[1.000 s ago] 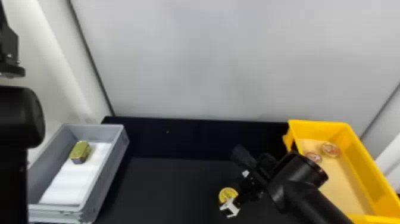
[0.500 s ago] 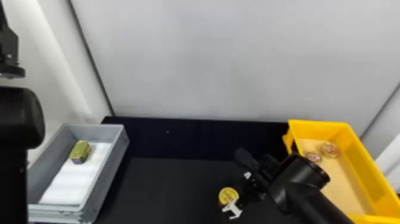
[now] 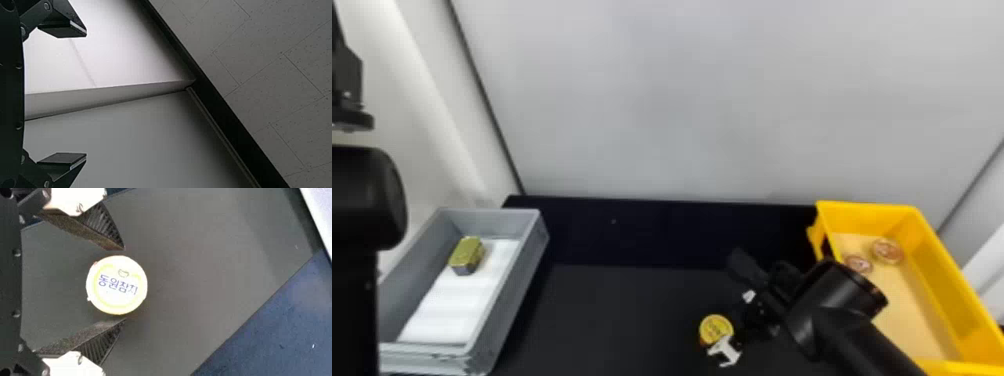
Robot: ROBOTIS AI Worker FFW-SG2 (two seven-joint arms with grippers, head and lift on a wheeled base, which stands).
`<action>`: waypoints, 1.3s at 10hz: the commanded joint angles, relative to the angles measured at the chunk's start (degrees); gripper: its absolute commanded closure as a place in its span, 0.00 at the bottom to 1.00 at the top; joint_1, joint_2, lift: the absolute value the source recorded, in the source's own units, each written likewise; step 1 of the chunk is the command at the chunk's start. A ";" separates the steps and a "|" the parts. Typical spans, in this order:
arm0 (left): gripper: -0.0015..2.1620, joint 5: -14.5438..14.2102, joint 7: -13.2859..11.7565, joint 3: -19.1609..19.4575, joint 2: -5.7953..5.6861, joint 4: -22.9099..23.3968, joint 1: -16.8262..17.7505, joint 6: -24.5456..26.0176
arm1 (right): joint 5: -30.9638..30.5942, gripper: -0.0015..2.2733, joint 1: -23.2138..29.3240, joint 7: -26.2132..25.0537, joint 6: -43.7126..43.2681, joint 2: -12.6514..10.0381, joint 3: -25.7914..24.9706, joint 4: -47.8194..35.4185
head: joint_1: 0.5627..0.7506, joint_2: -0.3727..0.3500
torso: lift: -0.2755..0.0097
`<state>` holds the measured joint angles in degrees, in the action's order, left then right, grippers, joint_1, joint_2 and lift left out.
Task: Pick up the round yellow can and place it in the yellow rectangular box
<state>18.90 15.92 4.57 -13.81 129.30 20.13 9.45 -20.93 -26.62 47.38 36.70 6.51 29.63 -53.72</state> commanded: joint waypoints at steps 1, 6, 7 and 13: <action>0.08 -0.01 -0.09 0.00 0.00 0.08 0.08 0.04 | 0.00 0.19 0.07 -0.16 0.24 -0.09 0.00 -0.07 | 0.53 0.59 | 0.93; 0.08 -0.01 -0.27 0.18 -0.09 0.60 -0.36 0.66 | -1.41 0.32 1.04 1.60 2.43 0.17 -0.17 -2.71 | 0.53 0.59 | 0.93; 0.08 -0.01 -0.35 0.18 -0.09 0.78 -0.45 0.83 | -2.55 0.32 1.92 2.57 4.11 0.35 -0.70 -4.99 | 0.53 0.59 | 0.93; 0.08 0.17 -1.41 0.97 -1.58 3.86 -1.50 6.37 | -29.37 0.32 6.58 24.29 26.53 4.92 -9.76 -38.13 | 0.53 0.59 | 0.93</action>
<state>18.97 14.63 5.32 -15.02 132.71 18.72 14.96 -42.32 -19.36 66.81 58.90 9.95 20.99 -84.94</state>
